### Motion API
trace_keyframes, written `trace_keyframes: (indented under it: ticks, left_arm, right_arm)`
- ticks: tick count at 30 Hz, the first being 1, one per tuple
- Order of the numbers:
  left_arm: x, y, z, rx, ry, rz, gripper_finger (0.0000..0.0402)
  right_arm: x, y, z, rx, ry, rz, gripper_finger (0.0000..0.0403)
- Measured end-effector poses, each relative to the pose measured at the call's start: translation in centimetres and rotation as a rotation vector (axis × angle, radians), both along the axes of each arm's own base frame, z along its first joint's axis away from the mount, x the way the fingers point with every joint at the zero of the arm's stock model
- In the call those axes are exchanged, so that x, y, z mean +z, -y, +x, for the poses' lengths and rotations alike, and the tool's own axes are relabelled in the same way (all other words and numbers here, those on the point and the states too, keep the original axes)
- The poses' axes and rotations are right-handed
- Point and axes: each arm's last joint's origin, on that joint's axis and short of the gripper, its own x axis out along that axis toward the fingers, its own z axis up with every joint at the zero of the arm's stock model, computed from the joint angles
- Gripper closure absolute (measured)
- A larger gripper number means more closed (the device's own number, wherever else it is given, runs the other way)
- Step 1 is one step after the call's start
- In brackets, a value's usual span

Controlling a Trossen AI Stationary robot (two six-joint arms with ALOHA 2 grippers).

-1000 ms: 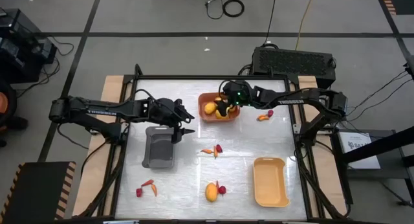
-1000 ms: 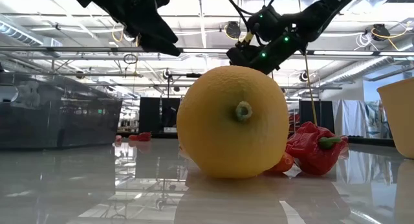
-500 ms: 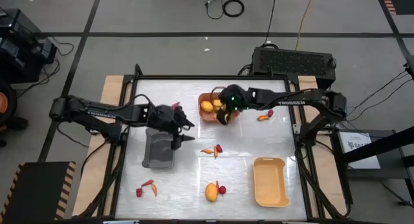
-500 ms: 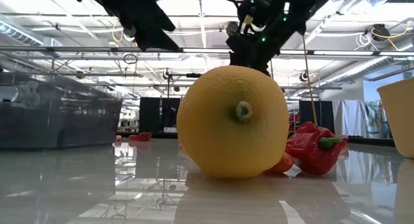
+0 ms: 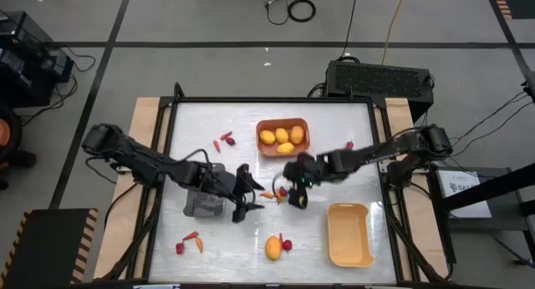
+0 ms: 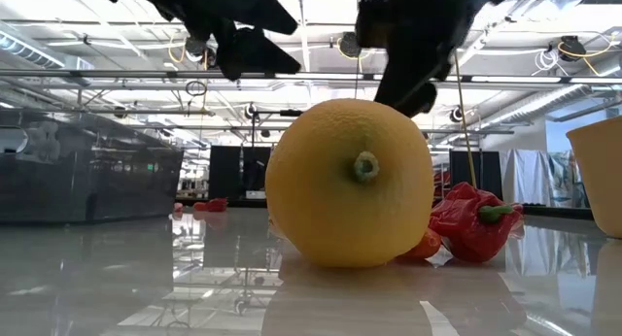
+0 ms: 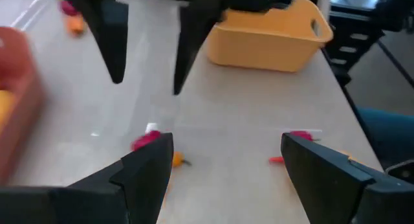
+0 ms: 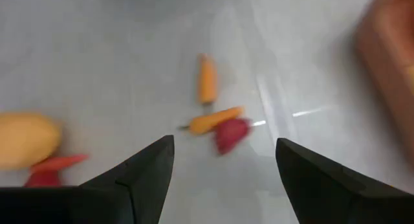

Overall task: Sort produce into baskets
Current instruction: Put the lemon into the orange bin

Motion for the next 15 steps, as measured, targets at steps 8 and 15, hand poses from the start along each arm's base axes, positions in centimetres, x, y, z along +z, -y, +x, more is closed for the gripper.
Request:
trace_keyframes:
  ticks: [8,15]
  left_arm:
    - [-2.4,3.5,1.2,-0.074,0.048,-0.039,0.0110]
    - [-2.5,4.6,1.0,-0.033,0.072,-0.046,0.0110]
  right_arm:
    - [0.2,-8.0,-2.3,-0.010,0.064,-0.010,0.0143]
    - [1.3,-12.4,-3.3,-0.006,0.221,0.125,0.0143]
